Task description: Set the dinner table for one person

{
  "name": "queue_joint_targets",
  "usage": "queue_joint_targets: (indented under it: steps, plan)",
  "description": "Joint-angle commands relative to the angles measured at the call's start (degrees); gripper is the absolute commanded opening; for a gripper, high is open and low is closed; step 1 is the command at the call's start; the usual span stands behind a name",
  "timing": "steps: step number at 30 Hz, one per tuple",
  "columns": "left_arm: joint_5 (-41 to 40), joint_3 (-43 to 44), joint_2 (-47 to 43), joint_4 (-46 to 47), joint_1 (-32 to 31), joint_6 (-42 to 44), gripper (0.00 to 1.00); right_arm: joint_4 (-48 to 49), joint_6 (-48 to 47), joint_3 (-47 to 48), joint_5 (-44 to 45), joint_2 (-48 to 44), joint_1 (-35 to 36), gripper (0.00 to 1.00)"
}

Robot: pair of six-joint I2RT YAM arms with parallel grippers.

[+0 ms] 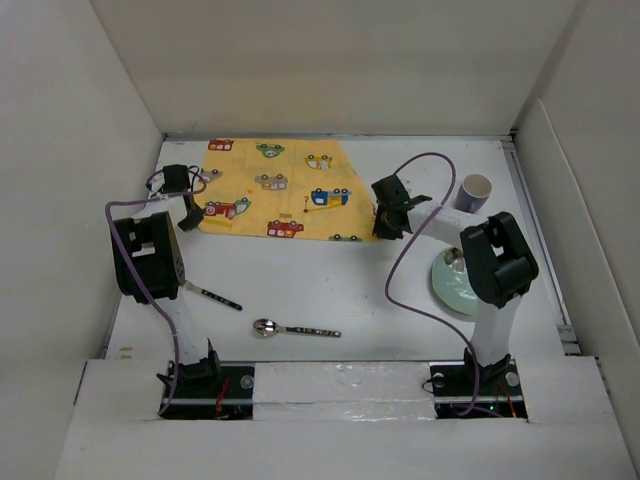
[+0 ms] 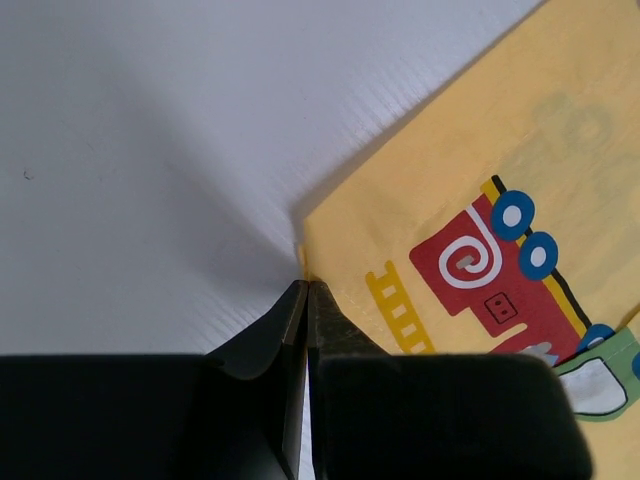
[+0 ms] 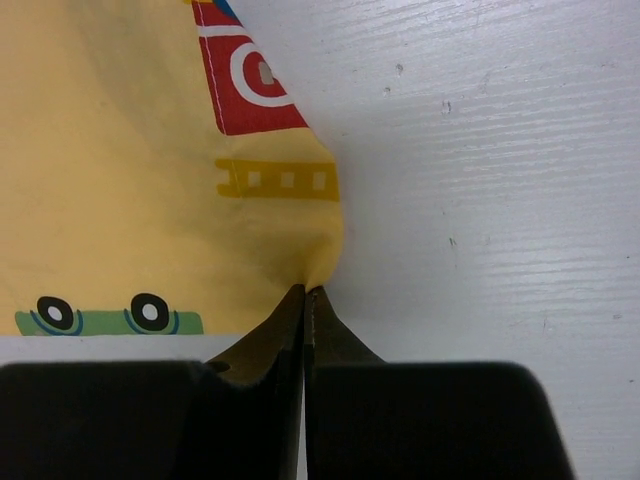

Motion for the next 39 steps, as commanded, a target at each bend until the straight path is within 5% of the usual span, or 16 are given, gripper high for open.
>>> queue_joint_targets:
  steps: [1,11,21,27,32,39]
  plan:
    - [0.2,1.5,-0.1,-2.6,0.5,0.5,0.00,-0.1,0.2,1.7,1.5,-0.3,0.5,0.00]
    - [7.5,5.7,-17.3,-3.2,-1.4,3.0,0.00,-4.6,-7.0,5.7,2.2,-18.2,0.0,0.00]
    - [18.8,11.6,-38.8,-3.5,-1.9,0.7,0.00,-19.3,-14.1,22.4,2.9,-34.9,-2.6,0.00]
    - [27.6,12.2,-36.7,-3.6,-1.9,0.3,0.00,-20.4,-14.4,27.4,-3.7,-34.2,-6.4,0.00]
    - [27.0,9.0,-31.3,-9.3,-15.7,7.4,0.02,-17.5,-13.7,19.9,-7.6,-33.7,-7.7,0.00]
    - [19.8,4.4,-21.2,-11.8,-35.3,7.7,0.36,-17.7,-13.9,16.9,-6.5,-35.8,-8.3,0.00]
